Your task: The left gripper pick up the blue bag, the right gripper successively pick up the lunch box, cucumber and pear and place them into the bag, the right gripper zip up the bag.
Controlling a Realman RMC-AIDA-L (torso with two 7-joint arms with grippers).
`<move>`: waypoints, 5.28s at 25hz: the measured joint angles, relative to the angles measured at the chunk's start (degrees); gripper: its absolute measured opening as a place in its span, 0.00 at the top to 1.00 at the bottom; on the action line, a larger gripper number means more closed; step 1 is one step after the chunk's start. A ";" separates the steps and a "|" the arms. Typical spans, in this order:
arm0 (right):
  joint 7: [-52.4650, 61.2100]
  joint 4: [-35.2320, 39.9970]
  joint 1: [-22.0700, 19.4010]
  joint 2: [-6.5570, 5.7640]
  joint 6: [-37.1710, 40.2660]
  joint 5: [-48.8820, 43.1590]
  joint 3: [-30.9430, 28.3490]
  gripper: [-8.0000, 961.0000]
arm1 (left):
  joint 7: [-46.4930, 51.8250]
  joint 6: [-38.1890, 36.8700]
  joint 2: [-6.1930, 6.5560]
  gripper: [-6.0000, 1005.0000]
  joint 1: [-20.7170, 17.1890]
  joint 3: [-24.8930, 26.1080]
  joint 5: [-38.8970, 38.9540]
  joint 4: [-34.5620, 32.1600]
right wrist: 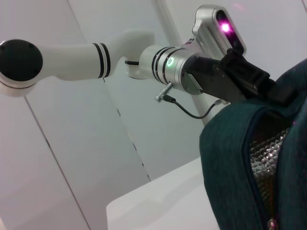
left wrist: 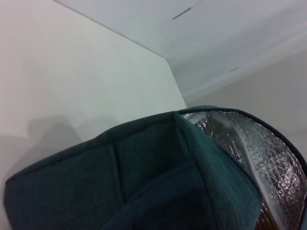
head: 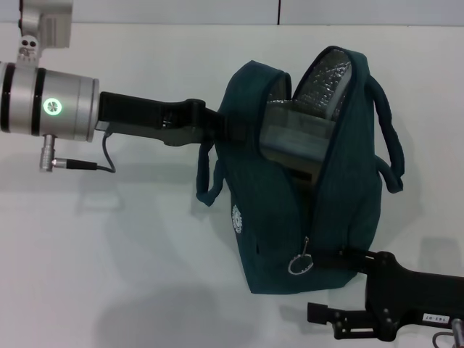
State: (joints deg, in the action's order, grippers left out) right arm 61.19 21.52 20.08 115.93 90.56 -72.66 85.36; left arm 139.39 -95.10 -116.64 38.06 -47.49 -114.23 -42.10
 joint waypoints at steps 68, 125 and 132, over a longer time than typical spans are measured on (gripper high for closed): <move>1.60 1.63 3.09 -0.25 -5.87 7.52 9.66 0.19 | -0.75 -0.40 0.28 0.94 -0.35 -0.05 1.38 -0.11; 1.93 1.08 1.73 -1.10 -6.94 7.51 6.38 0.97 | -1.17 -0.53 0.26 0.94 -1.20 0.74 1.47 -0.44; 1.78 1.05 1.19 -1.81 -4.85 7.42 4.81 0.97 | -1.36 -0.29 0.28 0.94 -1.25 0.83 1.47 -0.37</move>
State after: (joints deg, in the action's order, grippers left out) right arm 62.97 22.58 21.28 114.12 85.71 -65.24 90.17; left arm 138.03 -95.39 -116.36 36.81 -46.66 -112.76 -42.47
